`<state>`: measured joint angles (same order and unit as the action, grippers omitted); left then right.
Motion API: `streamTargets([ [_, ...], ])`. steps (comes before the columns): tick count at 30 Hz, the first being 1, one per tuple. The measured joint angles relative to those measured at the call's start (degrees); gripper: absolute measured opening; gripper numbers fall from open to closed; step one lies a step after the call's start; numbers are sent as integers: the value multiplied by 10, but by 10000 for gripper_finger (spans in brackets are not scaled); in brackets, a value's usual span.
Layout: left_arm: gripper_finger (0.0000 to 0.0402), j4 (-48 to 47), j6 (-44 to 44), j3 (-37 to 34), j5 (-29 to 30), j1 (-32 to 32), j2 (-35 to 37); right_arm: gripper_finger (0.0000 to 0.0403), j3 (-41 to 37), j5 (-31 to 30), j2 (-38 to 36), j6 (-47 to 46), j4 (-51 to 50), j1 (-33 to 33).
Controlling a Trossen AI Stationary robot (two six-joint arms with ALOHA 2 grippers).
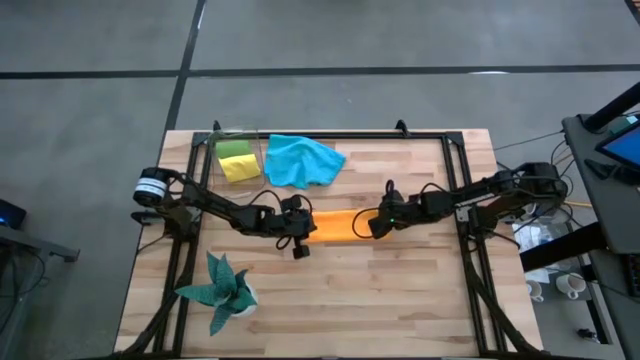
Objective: Roll microfiber towels into tight, uniform cylinder then place into a basket
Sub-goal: Roll the orange microfiber towel
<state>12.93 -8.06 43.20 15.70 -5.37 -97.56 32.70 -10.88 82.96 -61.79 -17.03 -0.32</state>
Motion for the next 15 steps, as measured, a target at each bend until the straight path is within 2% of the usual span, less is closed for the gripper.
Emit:
streamTargets([
  [6,0,1,0,7,11,0,5,25,-2,-13,-1,61,-9,1],
  [10,0,2,5,24,11,0,5,13,-2,-33,-3,75,-23,7],
  [15,0,7,42,52,11,0,5,10,-3,-57,-38,56,-138,12],
])
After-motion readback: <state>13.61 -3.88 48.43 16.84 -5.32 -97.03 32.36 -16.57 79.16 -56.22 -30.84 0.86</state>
